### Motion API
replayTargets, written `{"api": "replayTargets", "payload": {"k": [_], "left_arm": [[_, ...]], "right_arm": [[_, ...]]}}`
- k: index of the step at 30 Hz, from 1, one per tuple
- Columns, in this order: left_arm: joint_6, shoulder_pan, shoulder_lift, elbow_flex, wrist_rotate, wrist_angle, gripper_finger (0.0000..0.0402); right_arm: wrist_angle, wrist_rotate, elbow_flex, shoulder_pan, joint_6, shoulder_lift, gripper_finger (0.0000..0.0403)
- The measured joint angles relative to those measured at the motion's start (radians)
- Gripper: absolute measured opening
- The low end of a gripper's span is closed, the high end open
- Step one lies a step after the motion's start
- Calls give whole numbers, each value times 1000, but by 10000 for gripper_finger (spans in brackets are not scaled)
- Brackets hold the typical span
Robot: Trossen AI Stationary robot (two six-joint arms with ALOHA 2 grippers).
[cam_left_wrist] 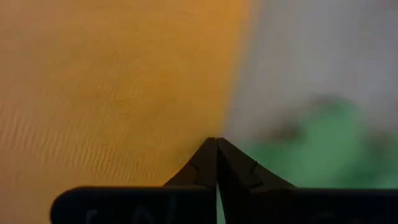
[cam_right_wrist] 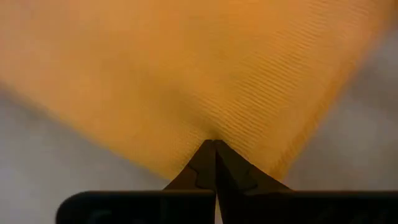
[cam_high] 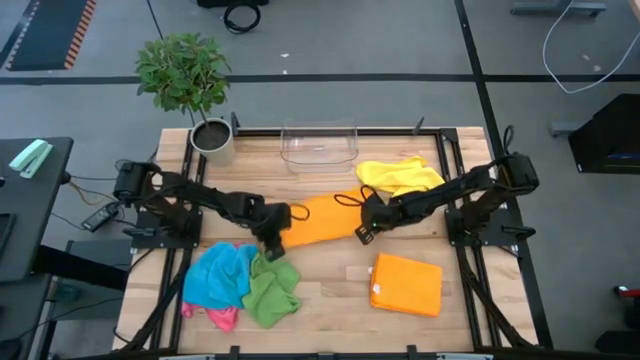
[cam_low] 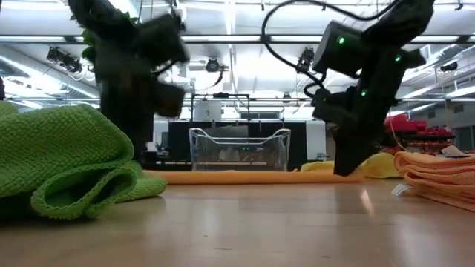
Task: Fold microfiber towels
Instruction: Fold the orange towel on the table
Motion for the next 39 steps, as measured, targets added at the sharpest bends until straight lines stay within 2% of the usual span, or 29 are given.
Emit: {"api": "replayTargets", "payload": {"k": [2, 4, 6, 8, 10, 12, 18, 22, 26, 29, 33, 36, 39], "left_arm": [[32, -18, -17, 59, 86, 13, 20], [76, -23, -46, 123, 87, -29, 18], [137, -14, -67, 195, -4, -68, 9], [188, 6, -97, 268, -141, -148, 7], [251, 31, -106, 320, -264, -217, 10], [283, 58, -98, 322, -301, -318, 10], [269, 86, -55, 121, -287, -216, 8], [203, 85, -52, -8, -233, -98, 5], [129, 68, -50, -71, -207, -30, 7], [68, 39, -37, -80, -196, 39, 5], [-33, -15, 9, -59, -193, 181, 7], [-83, -66, 77, 2, -176, 252, 6], [-66, -102, 136, 91, -122, 231, 4]], "right_arm": [[-36, 43, -3, -42, -62, -28, 3], [-56, 73, 16, -79, -124, -77, 3], [-65, 76, 49, -102, -182, -137, 2], [-114, 70, 73, -99, -187, -193, 2], [-140, 57, 87, -68, -121, -235, 2], [-106, 53, 80, -17, -18, -246, 2], [73, 103, 72, 138, 231, -33, 2], [124, 170, 115, 170, 350, 113, 2], [118, 184, 124, 164, 383, 190, 2], [101, 141, 118, 140, 361, 192, 1], [-11, 108, 113, 79, 255, 118, 1], [-154, 110, 108, 4, 188, 36, 1], [-241, 109, 109, -55, 121, -66, 1]]}}
